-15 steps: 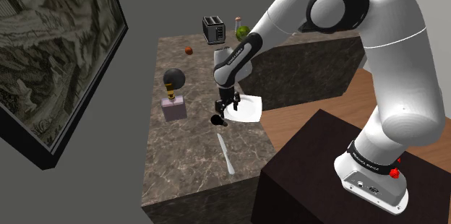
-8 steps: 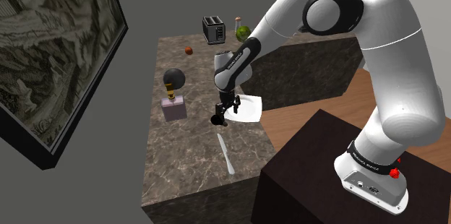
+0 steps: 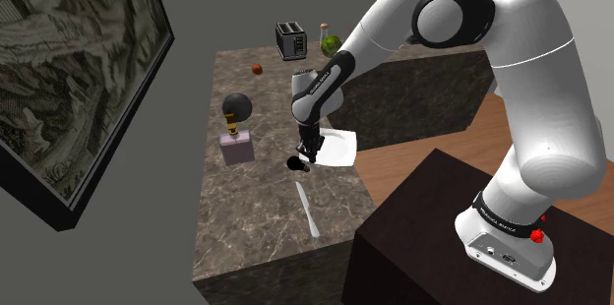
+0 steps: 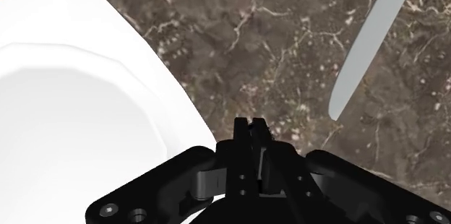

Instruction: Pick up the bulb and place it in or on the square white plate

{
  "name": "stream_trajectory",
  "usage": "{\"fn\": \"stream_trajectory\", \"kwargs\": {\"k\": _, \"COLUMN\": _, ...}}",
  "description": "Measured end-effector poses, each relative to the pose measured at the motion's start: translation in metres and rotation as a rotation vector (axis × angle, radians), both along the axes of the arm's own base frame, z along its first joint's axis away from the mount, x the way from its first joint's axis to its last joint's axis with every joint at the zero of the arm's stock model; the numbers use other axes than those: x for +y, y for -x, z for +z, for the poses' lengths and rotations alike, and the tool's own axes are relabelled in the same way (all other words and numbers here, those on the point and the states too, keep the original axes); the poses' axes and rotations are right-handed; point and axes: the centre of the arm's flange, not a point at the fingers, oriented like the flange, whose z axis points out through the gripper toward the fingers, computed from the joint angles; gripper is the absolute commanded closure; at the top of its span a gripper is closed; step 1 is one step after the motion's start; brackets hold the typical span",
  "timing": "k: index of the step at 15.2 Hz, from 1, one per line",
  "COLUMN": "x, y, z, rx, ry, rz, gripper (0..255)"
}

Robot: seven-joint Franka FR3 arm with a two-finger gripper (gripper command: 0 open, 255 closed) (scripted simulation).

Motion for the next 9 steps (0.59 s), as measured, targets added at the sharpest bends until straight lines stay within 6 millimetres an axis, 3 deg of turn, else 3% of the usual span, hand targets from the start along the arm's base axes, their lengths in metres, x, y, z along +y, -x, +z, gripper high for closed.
{"fn": "stream_trajectory", "kwargs": {"k": 4, "x": 0.000, "y": 0.000, "z": 0.000, "rx": 0.000, "ry": 0.000, "rz": 0.000, "gripper": 255}}
{"fn": "stream_trajectory", "kwargs": {"k": 5, "x": 0.000, "y": 0.000, "z": 0.000, "rx": 0.000, "ry": 0.000, "rz": 0.000, "gripper": 0}}
{"fn": "stream_trajectory", "kwargs": {"k": 9, "x": 0.013, "y": -0.012, "z": 0.005, "rx": -0.067, "ry": 0.005, "rz": -0.031, "gripper": 0}}
